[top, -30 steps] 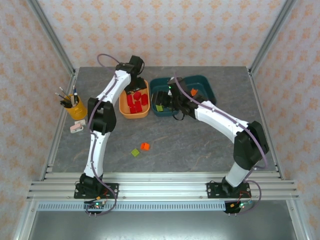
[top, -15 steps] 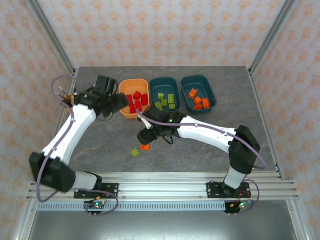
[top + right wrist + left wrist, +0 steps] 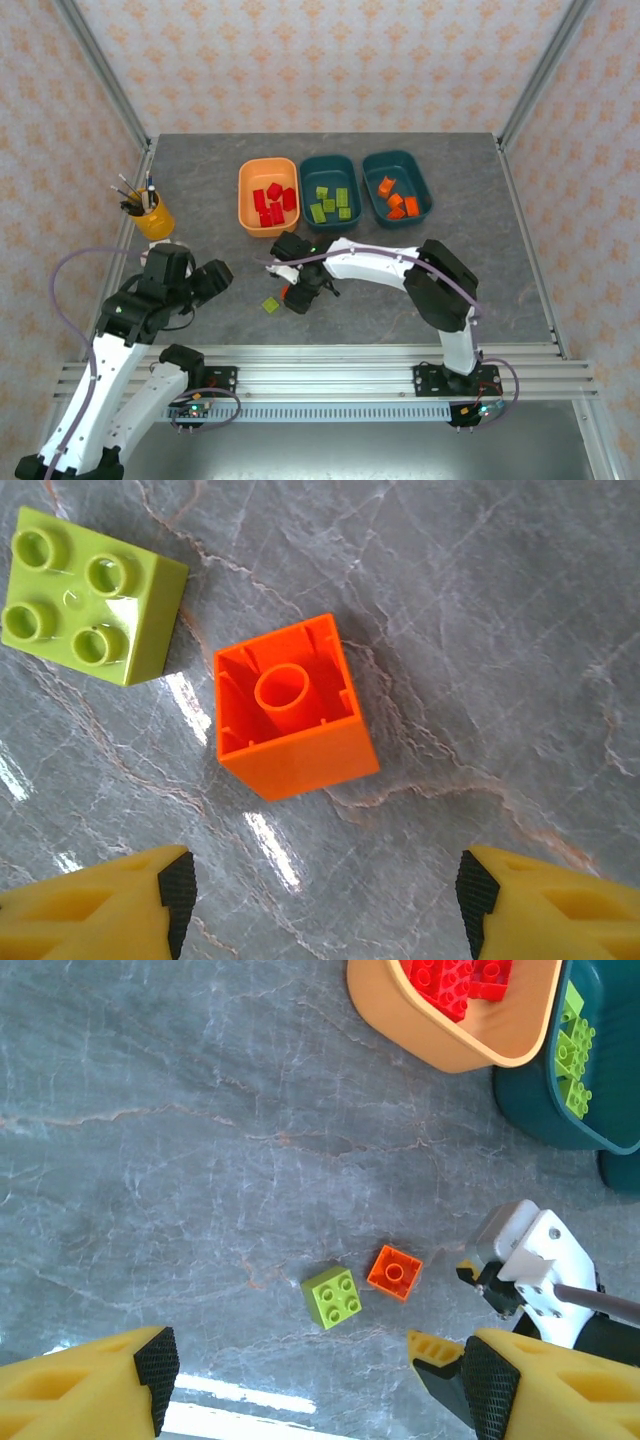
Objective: Sort the legos into containers by color
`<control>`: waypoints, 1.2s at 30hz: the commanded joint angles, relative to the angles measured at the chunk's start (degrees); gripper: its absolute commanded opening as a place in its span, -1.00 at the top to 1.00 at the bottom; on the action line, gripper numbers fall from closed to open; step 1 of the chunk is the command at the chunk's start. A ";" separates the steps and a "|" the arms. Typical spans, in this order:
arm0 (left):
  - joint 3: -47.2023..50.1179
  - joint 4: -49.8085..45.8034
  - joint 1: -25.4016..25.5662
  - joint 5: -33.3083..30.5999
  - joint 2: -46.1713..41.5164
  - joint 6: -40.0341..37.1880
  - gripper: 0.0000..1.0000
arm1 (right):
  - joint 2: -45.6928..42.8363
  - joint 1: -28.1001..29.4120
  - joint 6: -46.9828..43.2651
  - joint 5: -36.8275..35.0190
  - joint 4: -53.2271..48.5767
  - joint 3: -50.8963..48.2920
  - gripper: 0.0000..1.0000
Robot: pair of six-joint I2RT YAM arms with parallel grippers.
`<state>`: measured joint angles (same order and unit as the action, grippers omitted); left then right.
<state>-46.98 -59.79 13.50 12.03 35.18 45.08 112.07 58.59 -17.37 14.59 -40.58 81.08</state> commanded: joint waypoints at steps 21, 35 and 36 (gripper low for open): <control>0.20 -2.10 0.39 0.65 0.93 1.68 -0.55 | 8.56 1.17 -1.31 0.18 -1.37 8.57 -0.05; 0.47 4.81 0.39 6.18 3.19 -0.26 -0.55 | 2.69 -1.38 4.88 -1.43 2.05 5.62 0.49; 0.22 6.30 0.41 7.16 3.76 -0.26 -0.55 | 0.76 -2.72 6.44 -1.15 3.14 4.31 0.49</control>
<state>-46.02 -58.61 13.50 16.03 38.02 46.04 118.69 58.65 -15.03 14.63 -39.40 87.31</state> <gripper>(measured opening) 0.775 0.319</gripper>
